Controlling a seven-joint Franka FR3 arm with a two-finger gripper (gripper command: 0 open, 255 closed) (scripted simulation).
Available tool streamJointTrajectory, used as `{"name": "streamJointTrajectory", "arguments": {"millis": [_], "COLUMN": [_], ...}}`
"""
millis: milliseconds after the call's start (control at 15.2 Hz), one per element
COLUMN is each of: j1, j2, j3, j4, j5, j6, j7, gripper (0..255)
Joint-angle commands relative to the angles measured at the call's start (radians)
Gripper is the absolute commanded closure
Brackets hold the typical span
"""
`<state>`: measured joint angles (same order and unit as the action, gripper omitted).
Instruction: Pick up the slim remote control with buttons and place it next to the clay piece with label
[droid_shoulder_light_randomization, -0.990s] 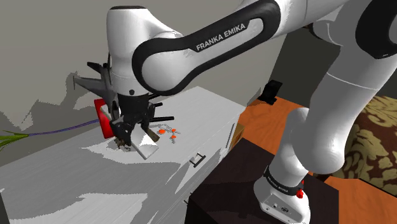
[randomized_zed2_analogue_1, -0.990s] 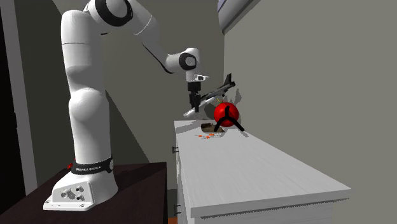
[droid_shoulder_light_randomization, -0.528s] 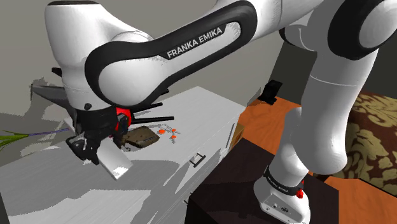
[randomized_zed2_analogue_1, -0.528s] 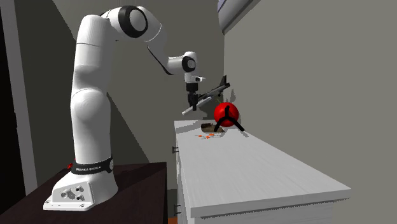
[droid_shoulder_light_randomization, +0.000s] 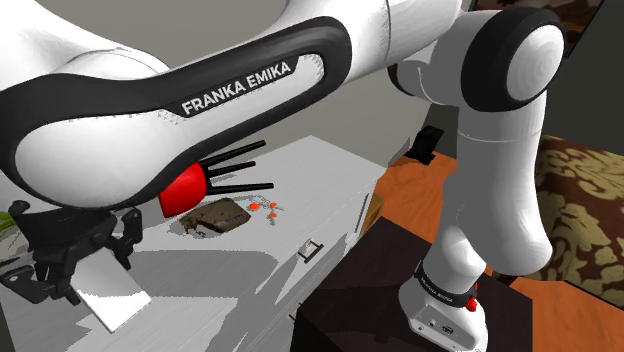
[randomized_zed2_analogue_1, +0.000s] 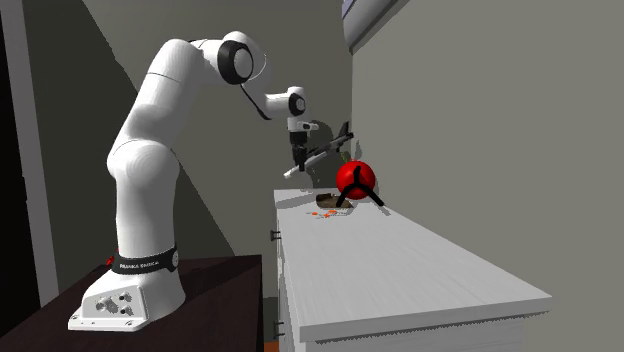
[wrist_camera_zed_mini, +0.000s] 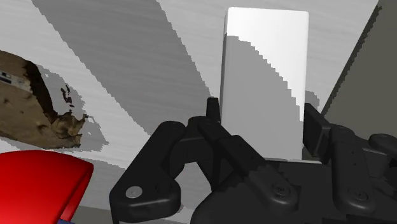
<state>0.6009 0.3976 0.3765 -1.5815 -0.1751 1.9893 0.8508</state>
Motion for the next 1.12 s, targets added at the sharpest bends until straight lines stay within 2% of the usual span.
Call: {"name": "streamJointTrajectory", "arguments": {"millis": [0,1056], "j1": [0.010,0.018], "j2": [0.022,0.099], "j3": [-0.002,-0.022], "j4": [0.011,-0.090], "j5": [-0.010,-0.048], "j6": [0.011,0.184], "j7": [0.013,0.040], "gripper": [255,255]}}
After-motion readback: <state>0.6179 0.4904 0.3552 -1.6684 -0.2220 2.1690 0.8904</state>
